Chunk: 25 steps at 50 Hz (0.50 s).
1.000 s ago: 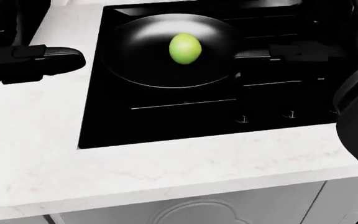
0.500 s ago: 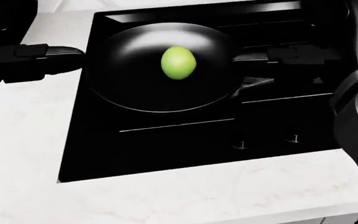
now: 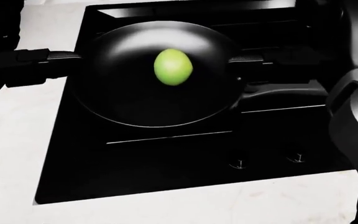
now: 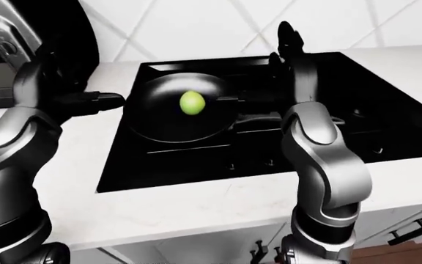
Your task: Pick the lime from the pan and place it in the bowl.
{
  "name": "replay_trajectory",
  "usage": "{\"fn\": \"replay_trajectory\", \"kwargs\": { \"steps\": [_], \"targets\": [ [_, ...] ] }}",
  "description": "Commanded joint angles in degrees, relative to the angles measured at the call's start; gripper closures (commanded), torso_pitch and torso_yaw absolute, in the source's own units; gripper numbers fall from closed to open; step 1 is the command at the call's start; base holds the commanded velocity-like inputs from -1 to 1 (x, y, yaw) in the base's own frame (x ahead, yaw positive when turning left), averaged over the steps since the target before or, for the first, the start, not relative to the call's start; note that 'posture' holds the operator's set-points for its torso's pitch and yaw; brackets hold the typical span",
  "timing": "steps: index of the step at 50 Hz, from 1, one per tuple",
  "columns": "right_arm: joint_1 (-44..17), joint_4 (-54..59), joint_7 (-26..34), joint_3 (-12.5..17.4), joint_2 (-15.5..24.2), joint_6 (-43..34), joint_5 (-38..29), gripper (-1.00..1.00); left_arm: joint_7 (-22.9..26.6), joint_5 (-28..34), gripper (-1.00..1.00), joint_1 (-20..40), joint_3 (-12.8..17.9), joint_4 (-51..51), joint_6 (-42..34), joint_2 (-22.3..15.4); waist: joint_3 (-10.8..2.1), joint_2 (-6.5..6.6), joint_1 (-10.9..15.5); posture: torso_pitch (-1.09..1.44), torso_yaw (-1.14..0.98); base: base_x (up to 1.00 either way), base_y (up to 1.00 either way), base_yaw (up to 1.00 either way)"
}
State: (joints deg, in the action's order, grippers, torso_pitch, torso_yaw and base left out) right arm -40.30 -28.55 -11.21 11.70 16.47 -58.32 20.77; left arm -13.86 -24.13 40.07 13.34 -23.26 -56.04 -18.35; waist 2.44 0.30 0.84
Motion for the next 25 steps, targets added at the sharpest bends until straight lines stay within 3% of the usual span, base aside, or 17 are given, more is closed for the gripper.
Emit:
{"fn": "replay_trajectory", "kwargs": {
  "steps": [1,12,20,25],
  "targets": [
    [-1.6,-1.4,0.0,0.6,0.6,1.4,-0.1,-1.00,0.0,-0.1,-1.00,1.9,0.7,-1.9,1.4,-0.8,-1.33,0.07,-0.1,0.00,0.00,0.00,0.00,0.00],
    [-2.1,-1.8,-0.9,1.4,1.1,0.7,0.6,-1.00,2.6,0.6,-1.00,1.4,-0.9,-2.3,1.1,-0.1,-1.62,-0.03,-0.2,0.00,0.00,0.00,0.00,0.00],
    [-2.6,-2.2,-1.5,2.2,1.9,-0.2,1.7,-1.00,4.1,1.5,-1.00,9.0,-1.9,2.2,-2.0,-1.2,-1.31,-0.47,0.1,0.00,0.00,0.00,0.00,0.00],
    [-2.6,-2.1,-1.9,2.4,2.4,0.0,2.5,-1.00,6.7,3.0,-1.00,16.9,-3.7,7.8,-3.7,-2.3,-1.03,-0.76,0.3,0.00,0.00,0.00,0.00,0.00]
  ]
}}
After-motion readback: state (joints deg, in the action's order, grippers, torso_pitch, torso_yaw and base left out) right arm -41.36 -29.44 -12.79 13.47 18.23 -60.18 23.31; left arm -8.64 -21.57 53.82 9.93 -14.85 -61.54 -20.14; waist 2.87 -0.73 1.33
